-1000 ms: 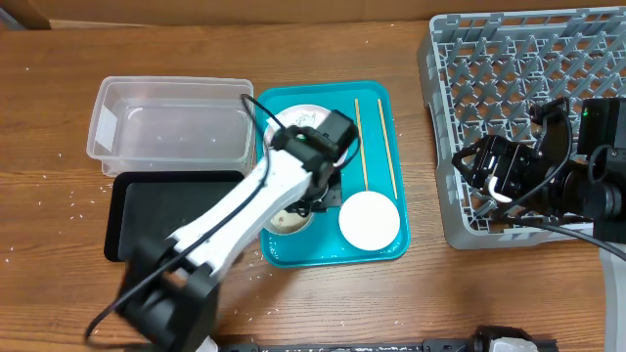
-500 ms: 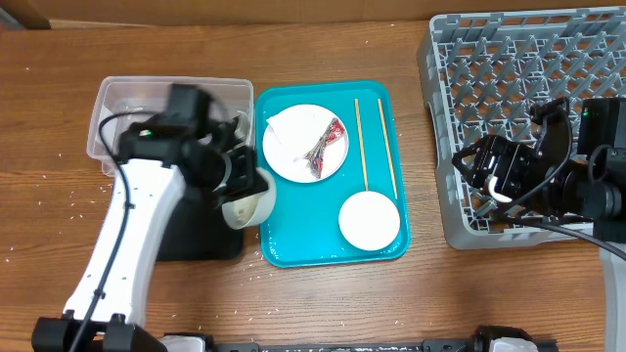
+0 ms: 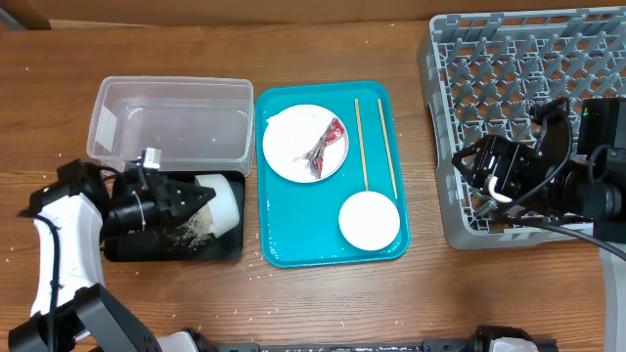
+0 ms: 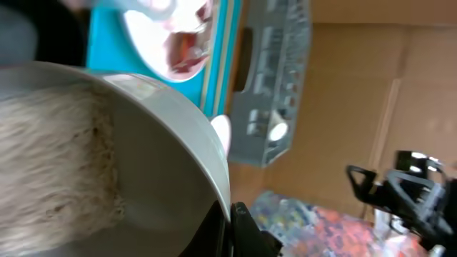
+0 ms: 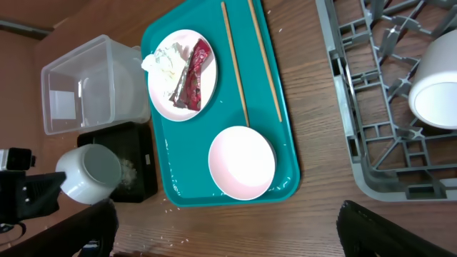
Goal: Sort waste into correct bins and load items into the dishwasher
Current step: 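Tip the grey bowl over the black tray to dump the rice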
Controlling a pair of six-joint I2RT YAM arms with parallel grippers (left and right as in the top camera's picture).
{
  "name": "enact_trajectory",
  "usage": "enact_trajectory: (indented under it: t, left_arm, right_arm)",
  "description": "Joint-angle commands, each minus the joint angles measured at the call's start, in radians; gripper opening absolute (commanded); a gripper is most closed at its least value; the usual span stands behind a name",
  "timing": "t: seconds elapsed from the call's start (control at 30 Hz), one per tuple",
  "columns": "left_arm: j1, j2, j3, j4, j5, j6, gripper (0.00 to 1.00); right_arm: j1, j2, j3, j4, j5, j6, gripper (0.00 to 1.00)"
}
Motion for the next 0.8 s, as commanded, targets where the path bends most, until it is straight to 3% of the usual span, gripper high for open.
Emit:
enact_trajectory:
  t: [0.0, 0.2, 0.33, 0.43, 0.53, 0.6, 0.67, 0.73, 0.77]
  left_arm:
    - [0.000, 0.022, -0.013, -0.019, 0.136, 0.128, 0.04]
    - [-0.008, 0.027, -0.013, 0.004, 0.142, 0.140, 0.04]
    - [-0.008, 0.037, -0.013, 0.035, 0.096, 0.054, 0.04]
    - [-0.008, 0.037, -0.013, 0.006, 0.195, 0.182, 0.04]
    - [-0.008, 0.058, -0.013, 0.093, 0.025, 0.016, 0.04]
    - [-0.008, 0.074, -0.013, 0.029, 0.137, 0.068, 0.04]
    - [-0.008, 0.079, -0.013, -0.061, 0.290, 0.219, 0.04]
    - [-0.008, 0.079, -0.013, -0.027, 0.259, 0.271, 0.04]
    - [-0.008, 0.085, -0.013, 0.021, 0.191, 0.206, 0.04]
  right_arm:
    - [0.006, -0.006, 0.008, 0.003, -0.006, -0.006, 1.00]
    - [0.006, -0.006, 0.008, 0.001, -0.006, -0.006, 1.00]
    - [0.006, -0.006, 0.008, 0.001, -0.006, -0.006, 1.00]
    - [0.006, -0.006, 0.008, 0.001, -0.006, -0.006, 1.00]
    - [0.006, -0.006, 0.008, 0.001, -0.006, -0.006, 1.00]
    - [0.006, -0.006, 0.008, 0.001, -0.006, -0.006, 1.00]
    - [0.006, -0.006, 0.008, 0.002, -0.006, -0.006, 1.00]
    - [0.006, -0.006, 0.008, 0.001, -0.006, -0.006, 1.00]
    - [0.006, -0.006, 0.008, 0.002, -0.006, -0.006, 1.00]
